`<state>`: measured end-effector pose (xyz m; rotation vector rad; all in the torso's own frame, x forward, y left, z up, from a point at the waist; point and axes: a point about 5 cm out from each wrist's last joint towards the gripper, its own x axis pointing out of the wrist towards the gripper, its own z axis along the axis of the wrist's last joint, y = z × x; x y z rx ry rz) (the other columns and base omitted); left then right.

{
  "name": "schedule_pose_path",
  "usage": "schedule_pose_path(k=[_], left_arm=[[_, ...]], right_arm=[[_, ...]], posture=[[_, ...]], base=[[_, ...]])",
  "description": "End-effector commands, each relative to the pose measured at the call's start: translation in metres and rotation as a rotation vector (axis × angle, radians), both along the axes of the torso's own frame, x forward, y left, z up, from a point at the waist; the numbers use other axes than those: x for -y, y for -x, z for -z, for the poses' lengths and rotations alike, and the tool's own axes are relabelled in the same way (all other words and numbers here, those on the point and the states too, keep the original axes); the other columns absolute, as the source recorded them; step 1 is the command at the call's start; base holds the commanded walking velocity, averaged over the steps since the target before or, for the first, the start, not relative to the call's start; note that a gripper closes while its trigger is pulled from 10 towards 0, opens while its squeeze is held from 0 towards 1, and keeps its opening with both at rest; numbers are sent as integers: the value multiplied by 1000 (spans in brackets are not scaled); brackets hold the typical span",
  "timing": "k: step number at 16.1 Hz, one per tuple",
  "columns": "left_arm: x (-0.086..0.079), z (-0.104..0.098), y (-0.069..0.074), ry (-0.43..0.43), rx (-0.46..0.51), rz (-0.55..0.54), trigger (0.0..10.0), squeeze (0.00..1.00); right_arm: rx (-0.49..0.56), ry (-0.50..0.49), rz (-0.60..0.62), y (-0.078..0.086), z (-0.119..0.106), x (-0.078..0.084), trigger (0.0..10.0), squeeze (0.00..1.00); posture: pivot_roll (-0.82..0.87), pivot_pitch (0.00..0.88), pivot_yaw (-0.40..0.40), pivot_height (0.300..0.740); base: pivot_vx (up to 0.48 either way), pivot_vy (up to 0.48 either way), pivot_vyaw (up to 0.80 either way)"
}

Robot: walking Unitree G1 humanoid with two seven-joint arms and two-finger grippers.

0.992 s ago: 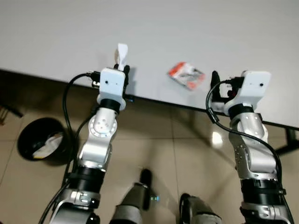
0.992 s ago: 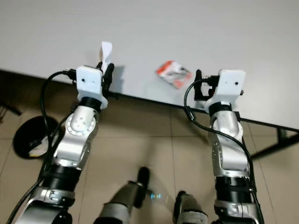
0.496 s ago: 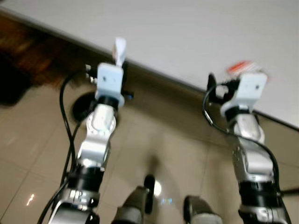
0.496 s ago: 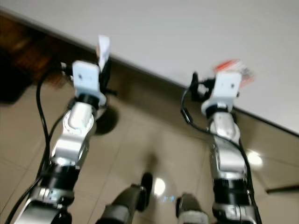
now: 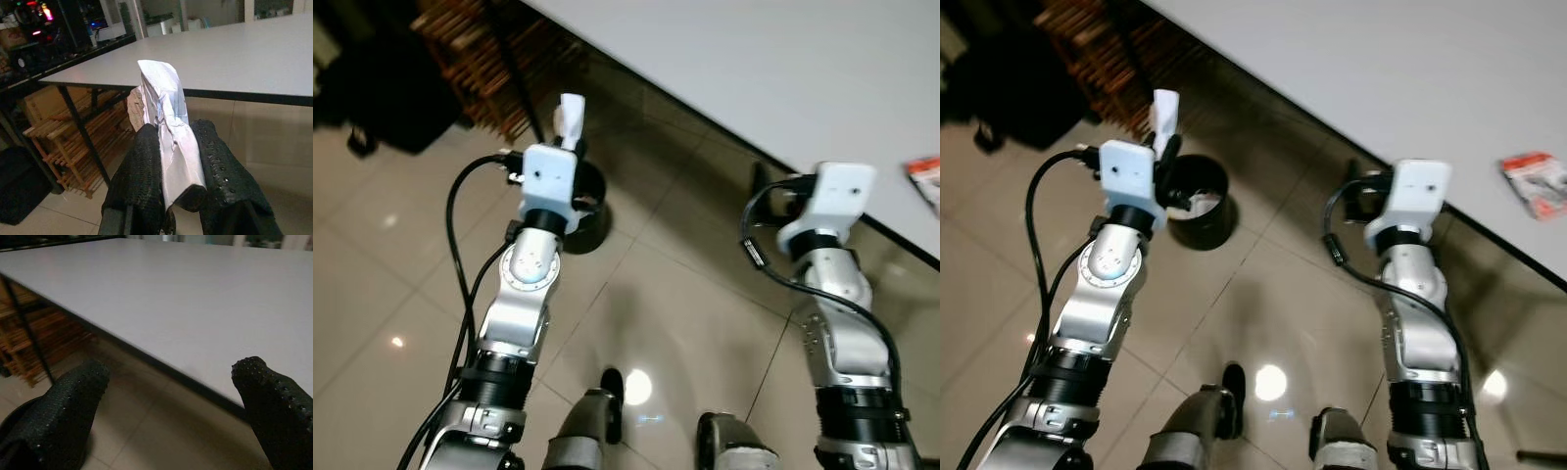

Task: Picking trash to rubbish bin

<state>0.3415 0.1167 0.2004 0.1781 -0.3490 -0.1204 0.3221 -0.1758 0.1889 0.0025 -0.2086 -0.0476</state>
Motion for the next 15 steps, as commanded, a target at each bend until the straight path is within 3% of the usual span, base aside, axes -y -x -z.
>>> schedule_pose_path(k=[1,6,15], left_arm=[[-3,1,1,22,-17,-3,10000,0],[-6,29,7,57,-125,-21,10000,0],[-7,35,7,62,-155,-37,10000,0]], right_arm=[[-20,-30,-49,2,3,-7,10000,0],[-96,-35,-92,6,19,-12,10000,0],[-157,27,-181,9,30,-22,10000,0]], posture=[[40,319,82,740],[39,326,79,740],[32,321,79,740]], base=[[0,0,800],[63,0,160],[480,0,0]])
